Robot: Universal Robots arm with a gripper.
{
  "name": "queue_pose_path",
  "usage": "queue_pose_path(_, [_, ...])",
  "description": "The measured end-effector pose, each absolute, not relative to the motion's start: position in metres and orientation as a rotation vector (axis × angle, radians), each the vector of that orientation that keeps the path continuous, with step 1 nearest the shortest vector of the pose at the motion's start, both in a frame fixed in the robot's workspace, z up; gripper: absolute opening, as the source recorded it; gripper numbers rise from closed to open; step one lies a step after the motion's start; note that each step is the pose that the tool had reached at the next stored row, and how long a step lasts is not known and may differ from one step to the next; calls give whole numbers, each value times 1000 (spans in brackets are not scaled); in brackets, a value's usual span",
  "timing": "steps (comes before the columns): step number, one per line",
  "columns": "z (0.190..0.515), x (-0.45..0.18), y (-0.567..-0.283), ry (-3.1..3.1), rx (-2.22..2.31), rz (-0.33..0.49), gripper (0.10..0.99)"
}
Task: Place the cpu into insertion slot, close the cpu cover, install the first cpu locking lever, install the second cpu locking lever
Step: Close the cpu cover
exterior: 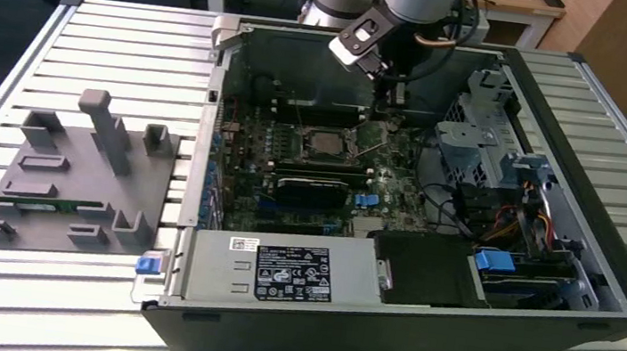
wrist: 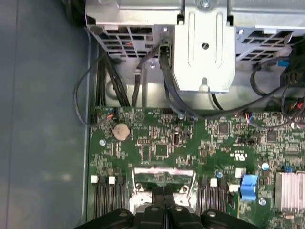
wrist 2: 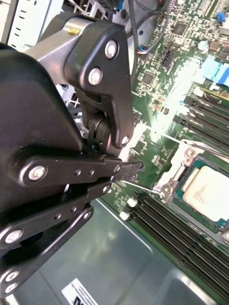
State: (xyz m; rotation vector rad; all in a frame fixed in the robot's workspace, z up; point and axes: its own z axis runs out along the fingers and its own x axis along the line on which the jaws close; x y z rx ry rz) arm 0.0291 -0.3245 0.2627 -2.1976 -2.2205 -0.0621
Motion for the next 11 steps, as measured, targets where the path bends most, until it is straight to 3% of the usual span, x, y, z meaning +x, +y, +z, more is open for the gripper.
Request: queue_pose_path(11, [261,50,-324,-2220,-2197,-61,106])
